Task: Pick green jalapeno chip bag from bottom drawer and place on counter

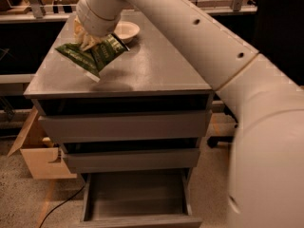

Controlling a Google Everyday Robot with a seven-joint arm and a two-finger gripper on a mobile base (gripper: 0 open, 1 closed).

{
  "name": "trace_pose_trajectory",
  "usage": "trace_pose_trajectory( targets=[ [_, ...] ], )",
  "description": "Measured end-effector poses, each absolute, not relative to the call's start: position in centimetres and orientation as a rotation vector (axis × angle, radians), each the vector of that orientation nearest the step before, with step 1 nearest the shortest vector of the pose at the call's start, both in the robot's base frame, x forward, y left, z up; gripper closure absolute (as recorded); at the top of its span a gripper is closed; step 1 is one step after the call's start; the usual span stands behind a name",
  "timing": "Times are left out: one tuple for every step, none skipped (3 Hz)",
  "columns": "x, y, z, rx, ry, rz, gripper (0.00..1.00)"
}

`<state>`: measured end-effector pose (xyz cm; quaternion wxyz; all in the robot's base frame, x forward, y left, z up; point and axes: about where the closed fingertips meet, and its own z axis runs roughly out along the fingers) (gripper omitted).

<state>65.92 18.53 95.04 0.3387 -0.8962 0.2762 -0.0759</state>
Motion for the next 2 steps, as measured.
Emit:
trace_pose_trajectory(
  targets=[
    [69.0,20.4,93.2,-2.445,0.757,-0.169,1.00],
    [68.8,22.6,94.9,-2.438,0.731,-0.152,0.74]
  ],
)
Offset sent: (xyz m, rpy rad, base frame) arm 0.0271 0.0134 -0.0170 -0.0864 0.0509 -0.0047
